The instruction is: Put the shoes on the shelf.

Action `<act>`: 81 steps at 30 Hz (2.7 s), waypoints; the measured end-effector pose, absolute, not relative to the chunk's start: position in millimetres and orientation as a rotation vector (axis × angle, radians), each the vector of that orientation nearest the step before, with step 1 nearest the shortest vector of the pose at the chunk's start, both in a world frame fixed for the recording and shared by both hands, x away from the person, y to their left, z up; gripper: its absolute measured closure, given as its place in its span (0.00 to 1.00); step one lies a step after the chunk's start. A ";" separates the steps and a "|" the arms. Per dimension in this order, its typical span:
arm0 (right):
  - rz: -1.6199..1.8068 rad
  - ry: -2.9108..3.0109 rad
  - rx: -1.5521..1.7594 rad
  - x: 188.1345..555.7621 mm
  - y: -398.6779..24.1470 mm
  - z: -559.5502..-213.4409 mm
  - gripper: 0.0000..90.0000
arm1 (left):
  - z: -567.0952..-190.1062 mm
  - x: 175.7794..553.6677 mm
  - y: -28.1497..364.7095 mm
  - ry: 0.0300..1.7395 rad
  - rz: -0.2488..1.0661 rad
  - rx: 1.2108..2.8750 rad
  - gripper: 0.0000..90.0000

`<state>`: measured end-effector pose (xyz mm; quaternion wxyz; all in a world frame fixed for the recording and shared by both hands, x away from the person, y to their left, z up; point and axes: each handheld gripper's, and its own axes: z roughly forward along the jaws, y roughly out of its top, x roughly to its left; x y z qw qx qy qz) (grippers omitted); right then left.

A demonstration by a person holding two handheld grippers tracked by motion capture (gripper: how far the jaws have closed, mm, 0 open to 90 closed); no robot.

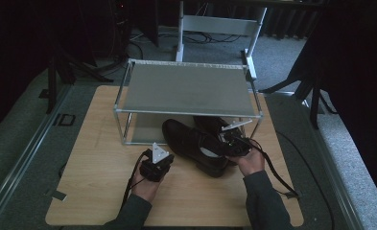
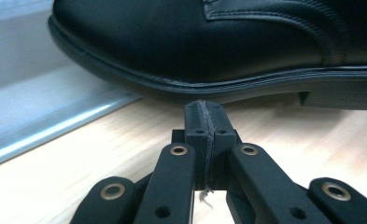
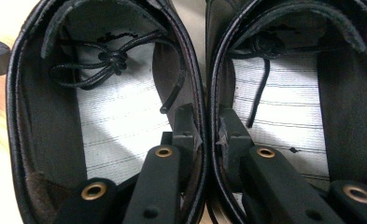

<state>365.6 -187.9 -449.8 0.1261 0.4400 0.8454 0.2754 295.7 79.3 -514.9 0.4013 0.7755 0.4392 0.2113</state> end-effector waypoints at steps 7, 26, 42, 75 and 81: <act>0.823 2.423 1.319 368.3 -182.6 -451.9 0.89 | -518.3 304.0 67.9 1.124 0.525 1.965 1.00; 0.830 2.298 1.294 366.2 -162.9 -455.3 0.89 | -517.9 342.3 48.1 1.167 0.539 1.954 1.00; 0.878 2.186 1.369 379.4 -156.5 -462.9 0.89 | -521.8 371.8 34.7 1.246 0.632 1.902 1.00; 1.005 1.872 1.548 391.8 -139.2 -489.9 0.89 | -526.1 394.1 18.8 1.241 0.729 1.868 1.00; 1.003 1.851 1.570 393.2 -137.7 -492.2 0.89 | -528.5 398.8 16.2 1.239 0.743 1.866 1.00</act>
